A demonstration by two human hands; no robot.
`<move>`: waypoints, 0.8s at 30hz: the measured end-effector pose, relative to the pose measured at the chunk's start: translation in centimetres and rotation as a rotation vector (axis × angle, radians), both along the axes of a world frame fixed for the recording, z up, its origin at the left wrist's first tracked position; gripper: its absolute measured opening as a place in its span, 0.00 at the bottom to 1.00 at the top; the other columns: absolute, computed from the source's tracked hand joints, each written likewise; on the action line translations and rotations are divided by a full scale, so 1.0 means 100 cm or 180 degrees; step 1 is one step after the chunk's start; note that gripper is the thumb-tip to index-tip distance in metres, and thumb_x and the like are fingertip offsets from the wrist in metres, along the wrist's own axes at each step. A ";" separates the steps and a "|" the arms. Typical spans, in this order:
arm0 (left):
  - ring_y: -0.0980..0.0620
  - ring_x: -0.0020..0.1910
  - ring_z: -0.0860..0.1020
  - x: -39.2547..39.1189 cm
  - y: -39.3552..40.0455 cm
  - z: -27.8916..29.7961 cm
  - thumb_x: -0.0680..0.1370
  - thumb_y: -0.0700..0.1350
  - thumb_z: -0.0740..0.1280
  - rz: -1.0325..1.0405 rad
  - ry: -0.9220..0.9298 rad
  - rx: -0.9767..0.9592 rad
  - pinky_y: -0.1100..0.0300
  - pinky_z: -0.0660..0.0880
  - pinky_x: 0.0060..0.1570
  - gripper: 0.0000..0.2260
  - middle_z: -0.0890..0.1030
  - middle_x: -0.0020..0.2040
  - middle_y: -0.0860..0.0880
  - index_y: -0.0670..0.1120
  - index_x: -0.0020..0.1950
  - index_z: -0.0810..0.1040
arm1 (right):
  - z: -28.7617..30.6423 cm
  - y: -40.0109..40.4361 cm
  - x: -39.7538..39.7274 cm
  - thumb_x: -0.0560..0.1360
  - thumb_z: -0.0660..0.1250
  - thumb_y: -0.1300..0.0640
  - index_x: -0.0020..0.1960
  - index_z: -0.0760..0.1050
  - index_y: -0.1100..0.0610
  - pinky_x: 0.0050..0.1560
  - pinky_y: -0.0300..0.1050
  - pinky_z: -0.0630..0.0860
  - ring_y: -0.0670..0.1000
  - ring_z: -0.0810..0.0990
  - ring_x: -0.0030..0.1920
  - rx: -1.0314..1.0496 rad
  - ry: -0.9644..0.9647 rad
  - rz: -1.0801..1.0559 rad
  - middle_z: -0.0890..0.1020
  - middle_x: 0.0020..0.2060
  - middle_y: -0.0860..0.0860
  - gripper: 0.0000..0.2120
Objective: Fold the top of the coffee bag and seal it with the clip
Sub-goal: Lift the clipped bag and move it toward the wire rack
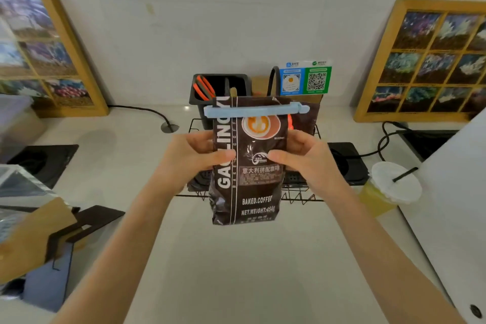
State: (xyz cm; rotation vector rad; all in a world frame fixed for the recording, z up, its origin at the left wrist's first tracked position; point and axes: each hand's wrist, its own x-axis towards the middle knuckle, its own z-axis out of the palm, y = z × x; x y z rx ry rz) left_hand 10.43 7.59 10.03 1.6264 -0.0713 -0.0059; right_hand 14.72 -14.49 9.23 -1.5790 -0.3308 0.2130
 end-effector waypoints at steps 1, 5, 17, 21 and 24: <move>0.53 0.40 0.84 0.011 0.005 0.008 0.60 0.42 0.75 0.0020 -0.0068 -0.0019 0.62 0.80 0.37 0.16 0.86 0.39 0.53 0.50 0.46 0.81 | 0.009 0.006 0.010 0.65 0.73 0.65 0.47 0.78 0.48 0.45 0.42 0.81 0.48 0.84 0.48 0.0010 -0.0098 0.0021 0.85 0.44 0.47 0.15; 0.58 0.35 0.83 0.054 0.024 0.028 0.65 0.38 0.73 0.0145 -0.0288 -0.0043 0.67 0.78 0.34 0.13 0.86 0.35 0.56 0.47 0.47 0.80 | 0.026 0.034 0.056 0.65 0.74 0.63 0.50 0.78 0.50 0.50 0.47 0.80 0.48 0.83 0.50 0.0073 -0.0288 -0.0117 0.85 0.45 0.47 0.17; 0.55 0.45 0.83 0.161 0.066 -0.062 0.69 0.36 0.70 0.0592 -0.0001 -0.0085 0.64 0.78 0.43 0.13 0.86 0.42 0.55 0.46 0.53 0.80 | -0.054 0.098 0.145 0.71 0.67 0.67 0.62 0.70 0.52 0.52 0.35 0.77 0.39 0.80 0.52 0.0173 -0.0047 -0.0205 0.80 0.53 0.46 0.22; 0.60 0.43 0.83 0.178 0.065 -0.079 0.71 0.35 0.69 0.0555 0.0097 -0.0029 0.68 0.78 0.40 0.12 0.85 0.39 0.59 0.47 0.51 0.80 | -0.075 0.100 0.161 0.72 0.66 0.67 0.64 0.69 0.53 0.50 0.33 0.76 0.38 0.79 0.53 0.0142 0.0007 -0.0255 0.80 0.53 0.45 0.23; 0.58 0.45 0.82 0.183 0.064 -0.093 0.71 0.35 0.69 0.0541 0.0125 0.0010 0.67 0.78 0.43 0.15 0.85 0.41 0.58 0.42 0.57 0.78 | -0.087 0.098 0.166 0.72 0.66 0.68 0.63 0.68 0.51 0.51 0.32 0.76 0.37 0.79 0.54 0.0138 0.0096 -0.0237 0.79 0.54 0.44 0.23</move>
